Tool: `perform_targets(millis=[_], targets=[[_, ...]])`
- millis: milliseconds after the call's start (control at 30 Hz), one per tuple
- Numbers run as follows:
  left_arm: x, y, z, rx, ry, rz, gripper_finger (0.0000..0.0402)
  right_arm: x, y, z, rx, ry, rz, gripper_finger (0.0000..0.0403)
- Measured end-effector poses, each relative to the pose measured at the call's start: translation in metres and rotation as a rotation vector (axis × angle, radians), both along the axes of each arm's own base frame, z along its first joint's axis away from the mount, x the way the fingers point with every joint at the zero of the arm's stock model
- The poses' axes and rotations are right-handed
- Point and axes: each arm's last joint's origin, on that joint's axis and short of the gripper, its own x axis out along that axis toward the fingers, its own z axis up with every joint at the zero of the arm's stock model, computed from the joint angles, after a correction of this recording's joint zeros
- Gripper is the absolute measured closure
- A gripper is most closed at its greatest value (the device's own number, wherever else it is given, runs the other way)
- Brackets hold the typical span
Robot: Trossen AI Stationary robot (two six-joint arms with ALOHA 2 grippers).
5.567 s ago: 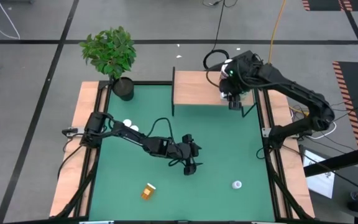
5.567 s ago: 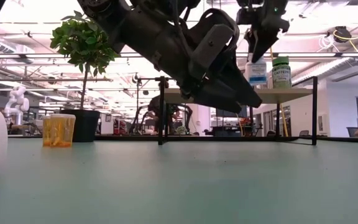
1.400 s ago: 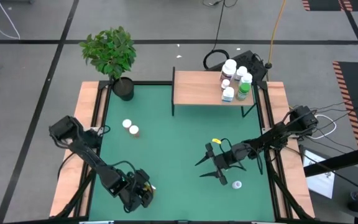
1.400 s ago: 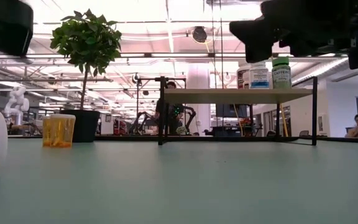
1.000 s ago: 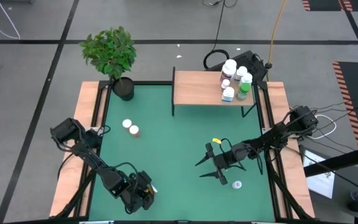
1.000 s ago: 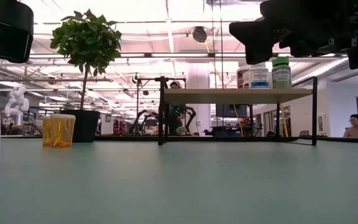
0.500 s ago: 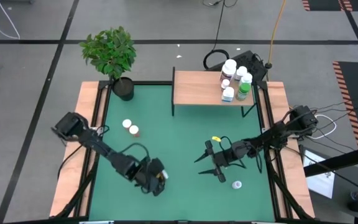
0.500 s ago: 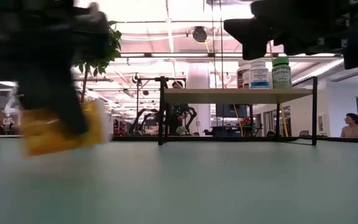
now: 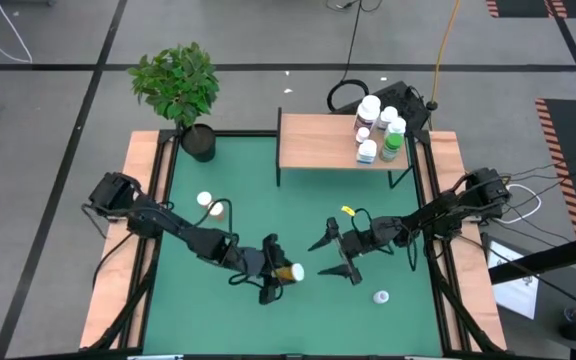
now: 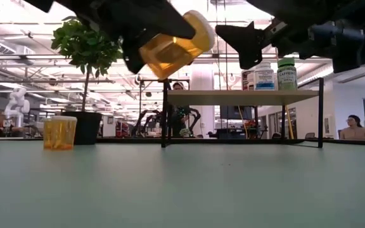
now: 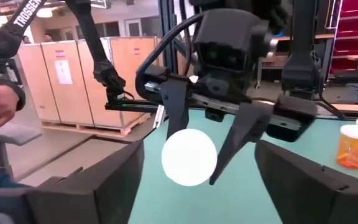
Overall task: Pick and place medicine bottles onto shelf by color
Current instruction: Put the bottom orange pill bottle on the shelf
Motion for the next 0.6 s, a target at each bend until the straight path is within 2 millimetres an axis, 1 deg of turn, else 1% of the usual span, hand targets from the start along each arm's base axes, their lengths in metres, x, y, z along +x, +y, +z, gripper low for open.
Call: perform_targets(millis=[133, 267, 367, 433, 600], targets=[[0.005, 0.006, 0.004, 0.009, -0.045, -0.020, 0.0202, 0.006, 0.012, 0.004, -0.035, 0.007, 0.031, 0.0079], [0.009, 0.012, 0.007, -0.028, -0.072, -0.061, 0.0202, 0.014, 0.023, 0.008, -0.189, 0.000, 0.033, 0.0077], [0.010, 0.011, 0.009, -0.064, -0.085, -0.106, 0.0202, 0.015, 0.025, 0.008, -0.289, -0.031, 0.018, 0.0077], [0.009, 0.008, 0.009, -0.081, -0.089, -0.132, 0.0202, 0.018, 0.025, 0.011, -0.304, -0.045, 0.015, 0.0077], [0.008, 0.005, 0.009, -0.095, -0.085, -0.144, 0.0202, 0.036, 0.028, 0.021, -0.350, 0.031, 0.039, 0.0076]])
